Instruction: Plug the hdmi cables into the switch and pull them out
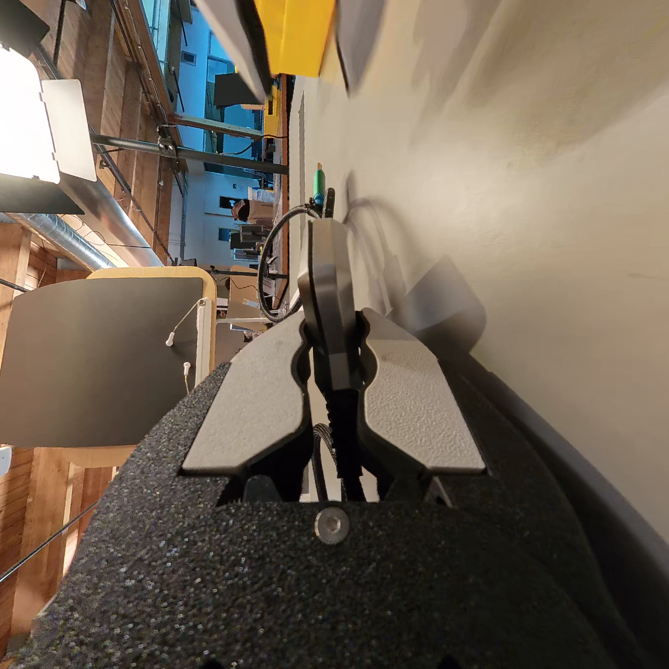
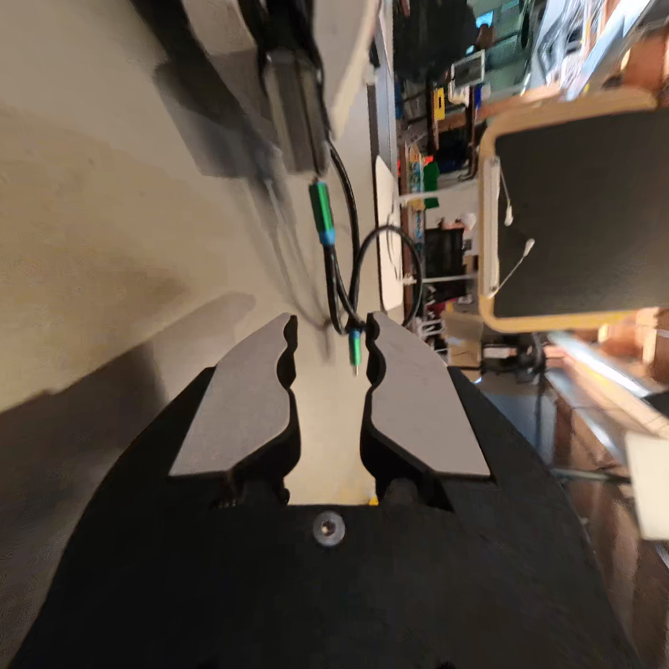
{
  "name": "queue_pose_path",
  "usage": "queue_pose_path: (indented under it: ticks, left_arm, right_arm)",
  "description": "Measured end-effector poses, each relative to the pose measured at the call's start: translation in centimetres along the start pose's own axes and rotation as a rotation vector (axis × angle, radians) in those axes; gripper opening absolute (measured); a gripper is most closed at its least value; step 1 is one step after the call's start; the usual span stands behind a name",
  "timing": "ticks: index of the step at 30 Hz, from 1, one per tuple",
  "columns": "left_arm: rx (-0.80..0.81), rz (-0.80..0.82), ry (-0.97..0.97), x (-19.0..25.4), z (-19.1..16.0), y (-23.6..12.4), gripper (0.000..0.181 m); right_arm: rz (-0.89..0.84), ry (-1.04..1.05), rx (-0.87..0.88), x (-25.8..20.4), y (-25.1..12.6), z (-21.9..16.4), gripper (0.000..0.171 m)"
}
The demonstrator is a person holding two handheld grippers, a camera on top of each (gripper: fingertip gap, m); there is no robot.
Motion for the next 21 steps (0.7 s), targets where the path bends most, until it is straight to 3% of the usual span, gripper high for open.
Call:
queue_pose_path:
  ticks: [3,7,10,12,19,21]
  left_arm:
    - [0.012,0.004,0.013,0.0,0.2,-0.2,0.023]
    - [0.047,0.002,0.046,0.0,0.7,-0.5,0.022]
    - [0.085,-0.002,0.059,0.2,1.5,-0.6,0.022]
    - [0.096,-0.003,0.055,0.3,1.7,-0.5,0.023]
    - [0.141,-0.024,0.022,0.5,2.2,0.1,0.023]
    - [0.084,-0.007,0.010,0.2,1.2,0.2,0.023]
  right_arm:
    - [-0.063,-0.131,0.086,-1.3,2.6,2.2,0.037]
    - [-0.124,-0.145,0.165,-1.7,4.3,4.3,0.035]
    - [-0.127,-0.160,0.187,-2.3,4.6,4.7,0.022]
    - [-0.129,-0.168,0.199,-2.6,4.5,4.4,0.012]
    - [-0.037,-0.082,0.252,-2.6,3.9,3.3,0.013]
    - [-0.058,-0.133,0.113,-2.2,5.1,0.2,0.013]
Point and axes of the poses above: each gripper's, where its closed fingertips meet, y out along the fingers, z out of its top, x = y × z across the jaws, the point moved 4 cm from there along -y, back along the fingers, and after that the axes turned 12 degrees about -z, right-handed, at the moved point
